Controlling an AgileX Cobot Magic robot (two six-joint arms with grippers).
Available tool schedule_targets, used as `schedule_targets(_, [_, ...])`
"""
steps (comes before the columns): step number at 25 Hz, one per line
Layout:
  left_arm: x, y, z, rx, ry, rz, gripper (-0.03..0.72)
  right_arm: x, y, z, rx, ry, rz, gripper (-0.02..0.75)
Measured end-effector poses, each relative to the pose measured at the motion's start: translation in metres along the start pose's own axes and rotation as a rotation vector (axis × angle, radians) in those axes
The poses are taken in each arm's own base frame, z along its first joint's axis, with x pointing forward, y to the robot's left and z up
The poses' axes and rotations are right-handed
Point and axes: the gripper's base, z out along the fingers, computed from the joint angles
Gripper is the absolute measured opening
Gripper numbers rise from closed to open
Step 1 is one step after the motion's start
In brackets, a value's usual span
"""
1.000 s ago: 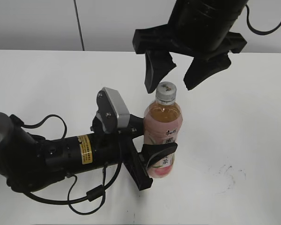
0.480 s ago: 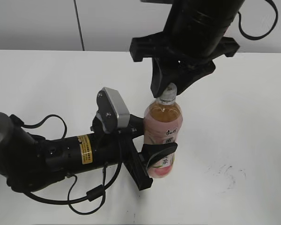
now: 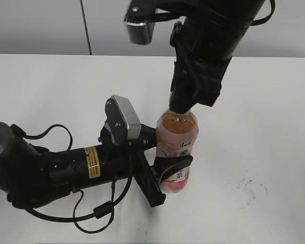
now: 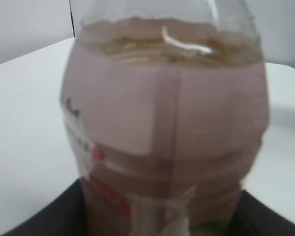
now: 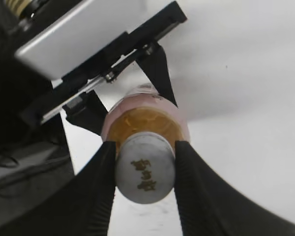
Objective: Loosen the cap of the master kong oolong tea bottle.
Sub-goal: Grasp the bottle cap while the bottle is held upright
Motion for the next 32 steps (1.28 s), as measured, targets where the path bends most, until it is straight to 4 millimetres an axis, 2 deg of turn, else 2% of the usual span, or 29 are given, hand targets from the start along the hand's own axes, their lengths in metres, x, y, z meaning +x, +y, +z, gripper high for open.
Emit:
schedule_targets(2, [0.0,0.0,0.0,0.001,0.0,0.0,0.375,0.0,0.0,0.0,-0.001,-0.001,-0.121,0.273])
schedule_targets(5, [0.0,0.0,0.0,0.001,0.0,0.0,0.375,0.0,0.0,0.0,-0.002,-0.001,-0.189,0.273])
schedule_targets(17, [0.0,0.0,0.0,0.001,0.0,0.0,0.375,-0.001,0.0,0.0,-0.004,-0.007,-0.215,0.273])
schedule_targets(19, [0.0,0.0,0.0,0.001,-0.001,0.0,0.375,-0.001,0.001,0.0,-0.009,-0.015,-0.188,0.319])
schedule_targets(20, [0.0,0.0,0.0,0.0,-0.001,0.0,0.375,-0.002,0.002,0.0,-0.016,-0.025,-0.167,0.379])
schedule_targets(22, [0.0,0.0,0.0,-0.001,0.0,-0.001,0.375,-0.003,0.003,0.0,-0.026,-0.038,-0.099,0.495])
schedule_targets(24, [0.0,0.0,0.0,-0.002,0.0,-0.001,0.375,-0.004,0.003,-0.001,-0.028,-0.04,0.004,0.563])
schedule_targets(28, [0.0,0.0,0.0,-0.002,0.0,-0.002,0.375,-0.01,-0.002,-0.013,0.003,-0.064,0.375,0.577])
schedule_targets(32, [0.0,0.0,0.0,-0.003,0.0,-0.002,0.375,-0.014,-0.012,-0.034,0.093,-0.104,0.783,0.577])
